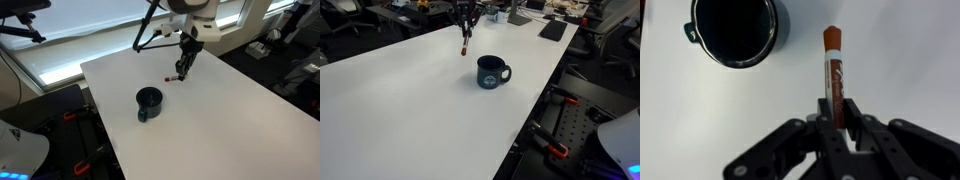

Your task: Pick up the marker from the cup and put it on the table

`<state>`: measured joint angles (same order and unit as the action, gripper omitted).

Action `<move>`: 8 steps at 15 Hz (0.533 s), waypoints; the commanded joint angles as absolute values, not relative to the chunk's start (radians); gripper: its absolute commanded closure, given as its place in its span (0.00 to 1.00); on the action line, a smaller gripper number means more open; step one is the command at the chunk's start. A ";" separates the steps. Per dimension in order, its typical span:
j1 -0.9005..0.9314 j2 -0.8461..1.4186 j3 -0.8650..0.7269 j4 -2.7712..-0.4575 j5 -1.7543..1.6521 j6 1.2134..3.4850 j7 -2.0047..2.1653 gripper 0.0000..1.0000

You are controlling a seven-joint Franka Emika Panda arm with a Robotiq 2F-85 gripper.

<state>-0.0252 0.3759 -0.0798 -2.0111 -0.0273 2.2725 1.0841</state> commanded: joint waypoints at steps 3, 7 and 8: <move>-0.045 0.503 -0.093 -1.931 0.094 2.209 1.048 0.95; -0.056 0.566 -0.092 -1.904 0.168 2.186 1.001 0.95; -0.054 0.576 -0.094 -1.902 0.168 2.186 0.989 0.95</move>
